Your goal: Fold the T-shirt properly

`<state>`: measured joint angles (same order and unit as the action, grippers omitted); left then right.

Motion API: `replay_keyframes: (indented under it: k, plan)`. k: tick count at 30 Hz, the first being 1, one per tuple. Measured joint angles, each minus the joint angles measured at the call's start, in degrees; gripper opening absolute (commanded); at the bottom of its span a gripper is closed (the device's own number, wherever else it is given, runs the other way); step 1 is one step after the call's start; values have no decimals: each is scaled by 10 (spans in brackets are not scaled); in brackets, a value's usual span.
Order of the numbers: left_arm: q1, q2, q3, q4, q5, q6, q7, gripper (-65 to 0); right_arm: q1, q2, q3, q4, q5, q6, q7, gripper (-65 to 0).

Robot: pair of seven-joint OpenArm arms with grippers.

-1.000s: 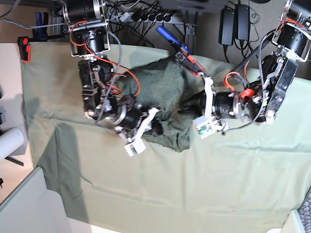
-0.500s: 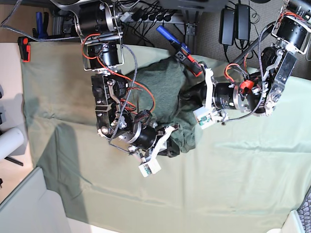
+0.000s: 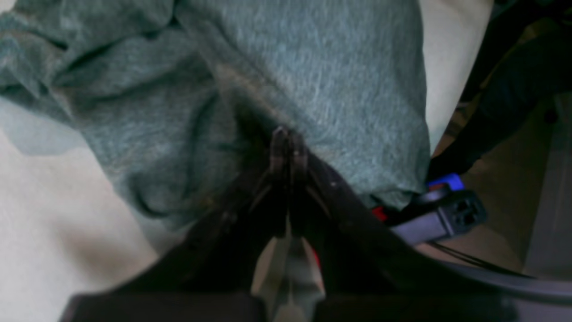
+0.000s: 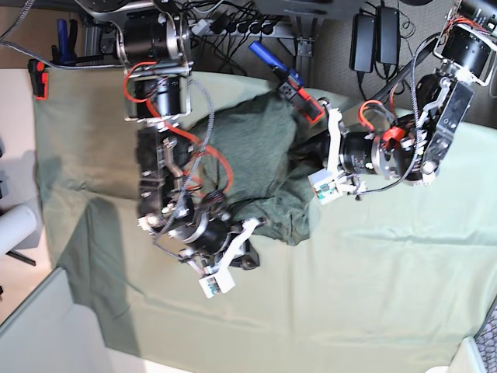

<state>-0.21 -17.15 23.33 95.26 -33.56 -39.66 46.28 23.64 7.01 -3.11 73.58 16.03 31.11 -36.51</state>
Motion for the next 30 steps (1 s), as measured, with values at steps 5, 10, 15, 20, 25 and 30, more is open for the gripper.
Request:
replay_keyframes:
  k: [5, 10, 15, 20, 25, 30]
  plan:
    - [33, 0, -41, 0, -11, 0, -1, -634, 0, 69, 115, 0, 54, -2, -59, -650]
    - [45, 0, -121, 26, -21, 0, -2, -635, -4, 120, 193, 0, 177, -2, -154, -650]
    - [51, -2, -160, 64, -29, 0, 9, -635, -54, 165, 240, 0, 237, -2, -190, -650]
    - [102, -22, -204, 90, -53, 0, 10, -635, -131, 186, 283, 1, 276, -2, -192, -650]
    - [154, -27, -294, 158, -81, 0, 9, -635, -210, 182, 346, 22, 300, -2, -205, -650]
    - [230, -29, -368, 192, -90, 0, 15, -635, -290, 187, 383, 88, 309, -2, -214, -650]
